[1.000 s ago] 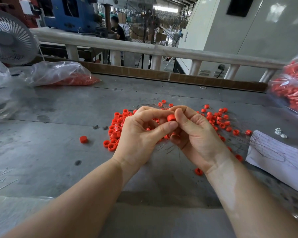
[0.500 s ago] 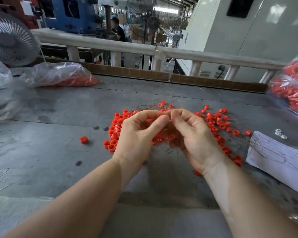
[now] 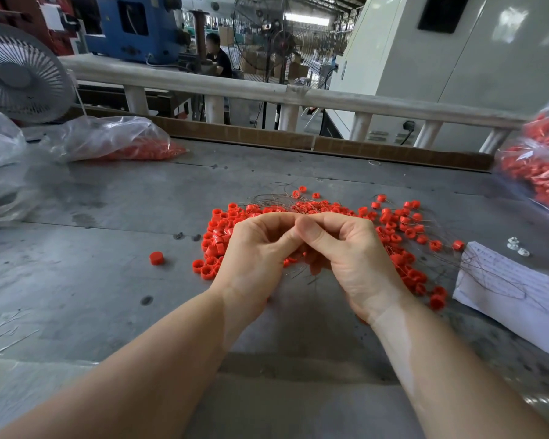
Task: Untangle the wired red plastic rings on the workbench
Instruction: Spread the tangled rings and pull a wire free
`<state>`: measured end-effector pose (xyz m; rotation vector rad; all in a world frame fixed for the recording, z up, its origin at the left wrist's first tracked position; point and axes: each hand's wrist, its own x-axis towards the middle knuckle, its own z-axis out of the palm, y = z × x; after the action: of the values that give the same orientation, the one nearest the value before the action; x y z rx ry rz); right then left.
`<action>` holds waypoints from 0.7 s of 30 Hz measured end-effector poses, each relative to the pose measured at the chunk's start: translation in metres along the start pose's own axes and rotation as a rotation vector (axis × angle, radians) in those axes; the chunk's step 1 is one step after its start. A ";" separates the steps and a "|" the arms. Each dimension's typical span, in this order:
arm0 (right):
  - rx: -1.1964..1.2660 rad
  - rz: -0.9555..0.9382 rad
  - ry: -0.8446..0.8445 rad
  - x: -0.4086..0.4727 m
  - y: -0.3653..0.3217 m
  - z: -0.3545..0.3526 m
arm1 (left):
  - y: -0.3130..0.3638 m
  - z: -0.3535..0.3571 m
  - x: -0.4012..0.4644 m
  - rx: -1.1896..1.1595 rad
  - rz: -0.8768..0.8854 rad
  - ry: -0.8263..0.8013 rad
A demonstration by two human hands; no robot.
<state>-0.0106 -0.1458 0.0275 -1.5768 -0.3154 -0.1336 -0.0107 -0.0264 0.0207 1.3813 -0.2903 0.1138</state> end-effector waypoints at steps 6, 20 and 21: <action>0.044 -0.017 0.007 -0.001 0.000 0.001 | 0.003 -0.001 0.000 -0.048 -0.023 -0.023; 0.005 -0.029 -0.070 0.001 0.000 -0.005 | 0.001 -0.005 0.006 -0.508 -0.213 -0.018; 0.003 -0.044 -0.064 0.002 0.000 -0.005 | 0.002 -0.006 0.006 -0.537 -0.226 -0.021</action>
<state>-0.0086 -0.1504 0.0284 -1.5739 -0.4000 -0.1168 -0.0045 -0.0210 0.0230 0.8733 -0.1633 -0.1580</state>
